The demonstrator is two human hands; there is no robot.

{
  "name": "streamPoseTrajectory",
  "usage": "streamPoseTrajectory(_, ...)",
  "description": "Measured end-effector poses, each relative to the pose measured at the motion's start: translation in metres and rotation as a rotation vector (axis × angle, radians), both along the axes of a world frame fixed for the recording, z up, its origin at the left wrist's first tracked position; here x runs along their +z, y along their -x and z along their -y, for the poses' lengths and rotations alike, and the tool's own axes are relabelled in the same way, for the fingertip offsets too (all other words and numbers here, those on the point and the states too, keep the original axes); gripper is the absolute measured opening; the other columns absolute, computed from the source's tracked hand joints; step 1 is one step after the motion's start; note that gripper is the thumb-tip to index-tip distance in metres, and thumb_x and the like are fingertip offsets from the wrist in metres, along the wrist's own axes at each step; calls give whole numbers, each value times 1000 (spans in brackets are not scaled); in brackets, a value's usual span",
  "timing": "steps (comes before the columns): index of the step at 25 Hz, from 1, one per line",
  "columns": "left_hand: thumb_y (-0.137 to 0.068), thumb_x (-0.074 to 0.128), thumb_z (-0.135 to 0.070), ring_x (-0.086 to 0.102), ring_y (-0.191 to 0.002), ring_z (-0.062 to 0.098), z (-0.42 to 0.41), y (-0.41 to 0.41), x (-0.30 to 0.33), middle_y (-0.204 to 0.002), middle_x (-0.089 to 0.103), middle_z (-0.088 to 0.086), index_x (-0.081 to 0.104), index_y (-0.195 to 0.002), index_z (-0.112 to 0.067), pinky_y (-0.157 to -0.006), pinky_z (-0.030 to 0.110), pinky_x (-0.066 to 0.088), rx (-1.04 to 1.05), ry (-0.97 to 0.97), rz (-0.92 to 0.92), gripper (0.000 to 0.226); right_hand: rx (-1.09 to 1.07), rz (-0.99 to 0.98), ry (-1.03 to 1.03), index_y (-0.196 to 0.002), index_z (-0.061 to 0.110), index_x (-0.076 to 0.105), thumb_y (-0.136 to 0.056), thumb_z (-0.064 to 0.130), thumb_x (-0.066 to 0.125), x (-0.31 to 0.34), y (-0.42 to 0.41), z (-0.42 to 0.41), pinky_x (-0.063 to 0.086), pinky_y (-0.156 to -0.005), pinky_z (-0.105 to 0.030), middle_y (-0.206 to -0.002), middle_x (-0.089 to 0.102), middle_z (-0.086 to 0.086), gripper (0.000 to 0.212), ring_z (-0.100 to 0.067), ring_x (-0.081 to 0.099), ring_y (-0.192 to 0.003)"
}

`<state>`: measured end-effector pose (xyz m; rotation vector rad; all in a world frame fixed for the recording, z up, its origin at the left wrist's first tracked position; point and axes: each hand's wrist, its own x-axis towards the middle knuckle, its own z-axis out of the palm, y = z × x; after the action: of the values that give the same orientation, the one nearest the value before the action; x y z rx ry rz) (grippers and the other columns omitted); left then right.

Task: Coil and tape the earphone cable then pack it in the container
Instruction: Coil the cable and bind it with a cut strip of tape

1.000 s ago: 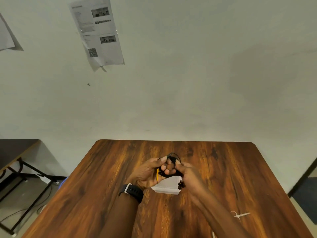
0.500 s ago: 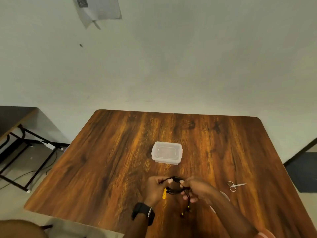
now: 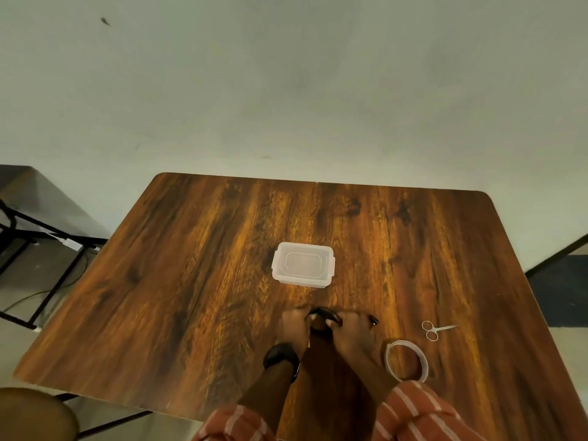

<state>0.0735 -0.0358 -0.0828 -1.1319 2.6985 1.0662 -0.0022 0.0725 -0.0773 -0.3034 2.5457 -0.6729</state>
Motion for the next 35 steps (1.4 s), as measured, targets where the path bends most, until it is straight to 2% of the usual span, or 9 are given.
streamPoseTrajectory(3, -103, 42, -27, 60, -114, 25, 0, 9, -8, -131, 59, 8, 53, -135, -21, -96, 37, 51, -91, 130, 166, 35, 42, -79, 21, -103, 32, 72, -84, 39, 68, -13, 4, -3, 45, -100, -46, -108, 72, 6, 21, -20, 60, -107)
streamPoseTrajectory(6, -101, 46, -34, 56, -118, 25, 0, 10, -12, -135, 57, 6, 53, -137, -24, -97, 38, 50, -9, 100, 149, 38, 30, -139, -25, -112, 30, 68, -81, 45, 68, -17, 6, -9, 42, -102, -47, -120, 66, 6, 35, -23, 51, -122)
streamPoseTrajectory(12, -87, 66, -44, 61, -102, 22, 9, 5, -13, -107, 69, 1, 71, -104, -22, -81, 35, 51, 114, -13, 12, 28, -12, -430, 51, -106, 25, 70, -83, 24, 68, 14, -6, -92, 50, -83, -43, -111, 68, 3, 23, -24, 56, -106)
streamPoseTrajectory(16, -80, 74, -46, 63, -88, 20, 14, 2, -2, -94, 70, 0, 72, -93, -13, -74, 31, 47, 186, -118, -45, 36, 278, -401, -174, -114, 29, 69, -65, 29, 75, 4, -8, -180, 49, -90, -50, -124, 63, 6, 50, -25, 53, -120)
streamPoseTrajectory(19, -77, 77, -45, 66, -81, 23, 23, 1, 2, -84, 73, 5, 72, -83, -9, -74, 39, 54, 244, -238, -67, 37, 509, -389, -230, -117, 33, 69, -73, 30, 73, -16, -5, -198, 49, -97, -55, -127, 64, 7, 44, -28, 57, -123)
streamPoseTrajectory(23, -88, 69, -34, 68, -98, 21, 28, -8, 29, -105, 74, 1, 74, -106, -17, -83, 32, 51, 317, -191, -117, 26, 399, -272, 96, -126, 37, 64, -91, 27, 59, 6, -7, -181, 46, -96, -34, -117, 66, 18, 37, -10, 59, -114)
streamPoseTrajectory(27, -91, 66, -21, 65, -99, 8, 0, -10, 93, -114, 71, -6, 70, -114, -21, -79, 14, 47, 196, -144, -417, 23, 178, -230, 498, -106, 38, 73, -87, 28, 69, 53, -19, -144, 54, -82, -27, -104, 73, 23, 22, 1, 66, -99)
streamPoseTrajectory(31, -90, 64, -37, 57, -118, 2, -26, -18, 157, -124, 62, -24, 64, -123, -36, -96, 26, 50, -216, -365, -513, 33, 148, -204, 765, -103, 30, 74, -86, 6, 71, 102, -24, -111, 51, -88, -14, -111, 70, 24, 30, 2, 66, -104)
streamPoseTrajectory(35, -86, 71, -23, 60, -115, 5, -26, -26, 188, -118, 65, -20, 71, -112, -30, -96, 35, 53, -172, -331, -661, 27, 227, -262, 874, -99, 24, 76, -84, -3, 70, 131, -26, -94, 51, -83, -12, -108, 71, 21, 32, 1, 67, -102)
